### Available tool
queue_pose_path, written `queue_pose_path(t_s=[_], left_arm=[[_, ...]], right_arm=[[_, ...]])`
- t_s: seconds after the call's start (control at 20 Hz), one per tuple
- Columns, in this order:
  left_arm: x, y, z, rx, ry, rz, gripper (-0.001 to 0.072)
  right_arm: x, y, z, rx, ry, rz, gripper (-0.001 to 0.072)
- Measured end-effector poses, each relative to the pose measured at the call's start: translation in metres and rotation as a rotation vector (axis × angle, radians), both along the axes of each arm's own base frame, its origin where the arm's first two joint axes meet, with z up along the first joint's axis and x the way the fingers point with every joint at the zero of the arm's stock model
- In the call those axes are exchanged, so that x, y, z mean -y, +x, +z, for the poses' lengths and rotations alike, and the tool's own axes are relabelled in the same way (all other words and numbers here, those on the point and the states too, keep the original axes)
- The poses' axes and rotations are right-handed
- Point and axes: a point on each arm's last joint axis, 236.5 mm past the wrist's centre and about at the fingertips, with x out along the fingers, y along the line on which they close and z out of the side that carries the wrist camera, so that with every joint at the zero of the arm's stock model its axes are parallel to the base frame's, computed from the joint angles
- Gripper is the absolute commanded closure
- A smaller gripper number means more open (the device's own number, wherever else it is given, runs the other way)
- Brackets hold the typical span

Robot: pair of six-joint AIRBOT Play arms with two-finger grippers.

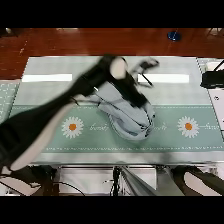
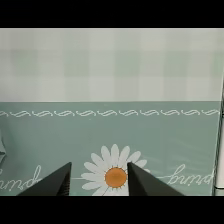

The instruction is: Fold the shirts.

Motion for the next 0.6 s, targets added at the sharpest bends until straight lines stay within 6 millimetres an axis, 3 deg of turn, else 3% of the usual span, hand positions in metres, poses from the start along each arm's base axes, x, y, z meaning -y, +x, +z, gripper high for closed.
queue_pose_path(t_s=[0.05, 0.1, 0.15, 0.2, 0.3, 0.45, 0.6], left_arm=[[-0.023, 0.02, 0.016, 0.02, -0.006, 0.042, 0.0365], [-0.05, 0.04, 0.032, 0.037, -0.011, 0.093, 0.0363], [-0.081, 0.06, 0.045, 0.052, -0.007, 0.153, 0.0239], [-0.114, 0.076, 0.054, 0.057, 0.005, 0.213, -0.0013], [-0.185, 0.098, 0.059, 0.013, 0.044, 0.345, -0.0013], [-0.272, 0.106, 0.049, -0.111, 0.072, 0.517, -0.0013], [-0.314, 0.104, 0.034, -0.215, 0.02, 0.604, -0.0013]], right_arm=[[-0.001, 0.001, 0.0, 0.004, 0.006, 0.002, 0.0173], [-0.002, 0.002, 0.0, 0.007, 0.008, 0.003, 0.016], [-0.003, 0.002, 0.0, 0.007, 0.013, 0.006, 0.016], [-0.006, 0.003, -0.001, 0.009, 0.023, 0.011, 0.016], [-0.01, 0.001, -0.008, -0.003, 0.038, 0.024, 0.016], [-0.017, -0.005, -0.028, -0.044, 0.066, 0.044, 0.016], [-0.025, -0.018, -0.056, -0.116, 0.094, 0.068, 0.016]])
